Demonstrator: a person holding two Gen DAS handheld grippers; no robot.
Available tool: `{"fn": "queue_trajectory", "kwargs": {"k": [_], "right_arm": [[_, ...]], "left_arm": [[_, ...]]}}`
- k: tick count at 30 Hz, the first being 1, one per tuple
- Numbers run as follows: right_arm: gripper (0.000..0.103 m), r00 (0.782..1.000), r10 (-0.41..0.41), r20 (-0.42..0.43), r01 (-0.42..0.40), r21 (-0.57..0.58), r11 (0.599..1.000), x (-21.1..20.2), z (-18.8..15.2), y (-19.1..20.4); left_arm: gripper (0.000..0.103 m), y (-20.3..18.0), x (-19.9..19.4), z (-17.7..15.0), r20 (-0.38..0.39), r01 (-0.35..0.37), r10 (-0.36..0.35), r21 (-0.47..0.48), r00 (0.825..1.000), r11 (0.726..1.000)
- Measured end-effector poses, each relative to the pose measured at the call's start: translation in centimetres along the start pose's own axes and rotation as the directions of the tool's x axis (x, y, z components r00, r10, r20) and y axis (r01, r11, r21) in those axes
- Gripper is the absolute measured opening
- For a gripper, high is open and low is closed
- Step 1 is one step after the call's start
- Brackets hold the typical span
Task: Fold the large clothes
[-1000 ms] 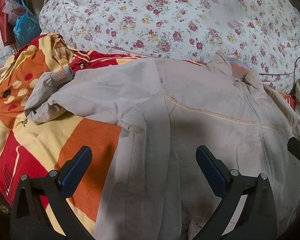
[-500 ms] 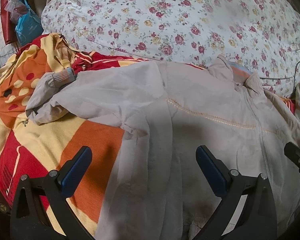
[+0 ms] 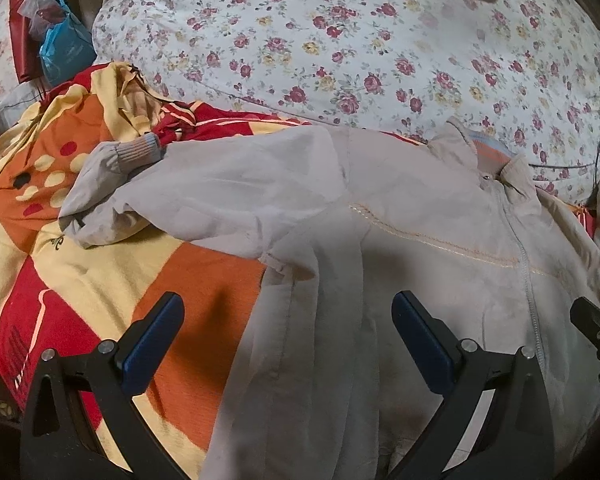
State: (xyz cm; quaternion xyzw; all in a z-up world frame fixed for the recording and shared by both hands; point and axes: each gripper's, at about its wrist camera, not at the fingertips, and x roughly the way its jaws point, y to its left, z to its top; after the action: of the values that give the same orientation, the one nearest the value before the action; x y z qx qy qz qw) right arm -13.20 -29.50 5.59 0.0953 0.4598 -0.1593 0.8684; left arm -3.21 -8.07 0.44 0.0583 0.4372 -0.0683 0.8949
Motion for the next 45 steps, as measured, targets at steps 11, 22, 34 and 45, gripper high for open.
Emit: {"fn": "queue_trajectory", "kwargs": {"k": [11,22,34,45], "right_arm": [[0.102,1.0,0.01,-0.002,-0.01,0.01,1.0,0.13,-0.17,-0.26],[0.102,1.0,0.016,0.001,-0.016,0.014,1.0,0.23,-0.32,-0.23],[0.102,1.0,0.02,-0.005,-0.02,0.015,1.0,0.49,-0.48,-0.05],[0.102,1.0,0.023,-0.006,-0.022,0.013,1.0,0.53,-0.44,0.03]], "left_arm": [[0.103,0.27,-0.13,-0.09,0.01,-0.023,0.023,-0.002,1.0,1.0],[0.103,0.29,-0.06,-0.2,0.012,-0.028,0.028,0.004,1.0,1.0],[0.103,0.15,-0.02,-0.21,0.011,-0.03,0.03,0.005,0.999,1.0],[0.103,0.18,-0.02,-0.21,0.01,-0.03,0.03,0.003,0.999,1.0]]}}
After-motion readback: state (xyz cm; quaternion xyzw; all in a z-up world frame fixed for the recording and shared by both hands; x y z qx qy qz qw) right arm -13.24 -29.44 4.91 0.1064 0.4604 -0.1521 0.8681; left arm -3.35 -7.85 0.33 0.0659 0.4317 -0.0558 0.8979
